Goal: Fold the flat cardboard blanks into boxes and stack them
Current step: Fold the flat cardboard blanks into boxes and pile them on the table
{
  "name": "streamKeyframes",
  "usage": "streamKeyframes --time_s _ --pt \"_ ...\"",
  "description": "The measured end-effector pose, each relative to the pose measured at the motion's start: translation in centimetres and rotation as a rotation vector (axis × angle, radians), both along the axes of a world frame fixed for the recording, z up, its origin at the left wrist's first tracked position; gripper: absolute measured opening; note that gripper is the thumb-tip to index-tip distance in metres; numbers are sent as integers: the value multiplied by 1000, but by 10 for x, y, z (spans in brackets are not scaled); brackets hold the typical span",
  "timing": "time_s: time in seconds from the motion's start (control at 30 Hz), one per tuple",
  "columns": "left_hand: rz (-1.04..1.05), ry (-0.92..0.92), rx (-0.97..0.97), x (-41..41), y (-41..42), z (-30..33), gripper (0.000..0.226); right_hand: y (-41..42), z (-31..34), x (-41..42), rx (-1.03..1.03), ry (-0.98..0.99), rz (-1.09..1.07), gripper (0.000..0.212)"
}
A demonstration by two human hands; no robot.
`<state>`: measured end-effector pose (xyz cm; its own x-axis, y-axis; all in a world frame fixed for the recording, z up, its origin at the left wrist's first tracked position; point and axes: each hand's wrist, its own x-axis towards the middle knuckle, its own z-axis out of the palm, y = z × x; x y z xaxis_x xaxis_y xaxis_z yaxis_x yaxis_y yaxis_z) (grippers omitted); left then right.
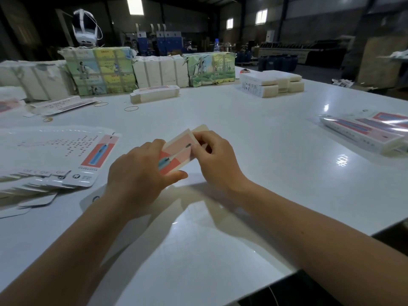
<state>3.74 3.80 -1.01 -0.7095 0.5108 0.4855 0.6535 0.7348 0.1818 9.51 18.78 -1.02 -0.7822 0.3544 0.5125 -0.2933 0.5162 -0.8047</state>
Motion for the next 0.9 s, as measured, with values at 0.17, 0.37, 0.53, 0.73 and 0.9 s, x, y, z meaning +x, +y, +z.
streamKeyframes --time_s 0.17,0.37,0.53,0.73,0.9 --pt "14 -10 11 -1 -4 -4 75 6 0 -4 133 -65 -122 30" --pt "14 -19 23 -2 -4 -4 75 18 8 -10 -712 -262 76 76" --pt "6 -63 45 1 1 -3 80 12 5 -10 -708 -157 220 18" --pt "70 -32 10 1 4 -3 70 0 -5 -1 378 2 -114 15" --pt "57 13 15 -3 -1 -3 56 -1 0 0 131 6 -61 34"
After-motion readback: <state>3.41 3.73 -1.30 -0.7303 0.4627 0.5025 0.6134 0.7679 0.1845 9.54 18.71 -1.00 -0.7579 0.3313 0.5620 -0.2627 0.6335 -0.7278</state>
